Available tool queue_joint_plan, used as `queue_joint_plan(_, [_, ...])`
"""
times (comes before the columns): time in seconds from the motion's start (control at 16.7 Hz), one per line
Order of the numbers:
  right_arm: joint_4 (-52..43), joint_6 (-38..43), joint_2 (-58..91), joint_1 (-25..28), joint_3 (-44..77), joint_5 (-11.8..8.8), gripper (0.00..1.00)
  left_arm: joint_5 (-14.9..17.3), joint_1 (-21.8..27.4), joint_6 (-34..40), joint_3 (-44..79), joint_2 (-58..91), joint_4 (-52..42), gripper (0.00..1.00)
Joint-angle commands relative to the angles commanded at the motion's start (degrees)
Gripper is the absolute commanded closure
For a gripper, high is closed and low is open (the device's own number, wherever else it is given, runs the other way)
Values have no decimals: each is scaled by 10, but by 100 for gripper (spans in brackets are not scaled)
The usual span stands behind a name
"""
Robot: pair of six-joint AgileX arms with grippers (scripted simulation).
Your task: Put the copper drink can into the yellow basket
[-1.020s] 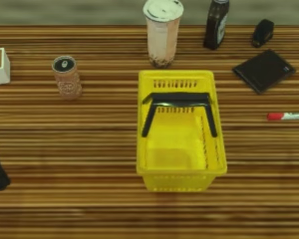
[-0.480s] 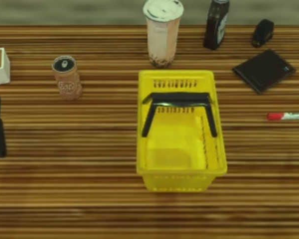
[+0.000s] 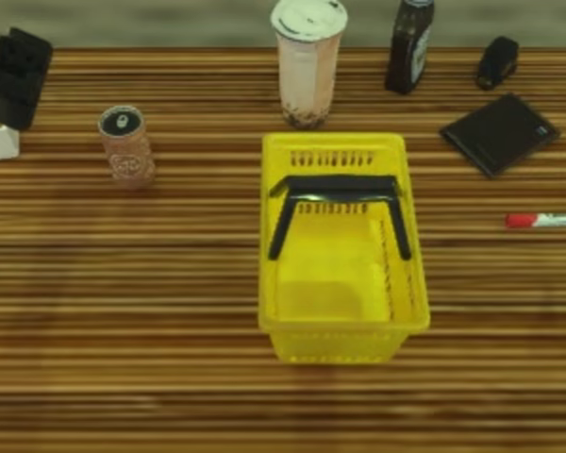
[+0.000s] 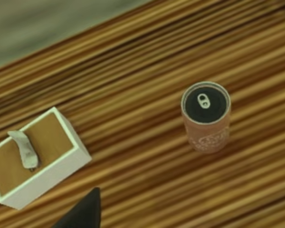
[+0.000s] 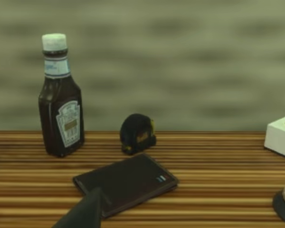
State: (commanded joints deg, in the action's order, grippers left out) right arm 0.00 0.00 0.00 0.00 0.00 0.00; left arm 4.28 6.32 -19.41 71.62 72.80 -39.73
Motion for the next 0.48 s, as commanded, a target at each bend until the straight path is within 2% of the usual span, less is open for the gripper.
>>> queue_joint_plan(0.48, [0, 0, 0, 0, 0, 0, 0, 0, 13, -115, 456, 466, -255, 0])
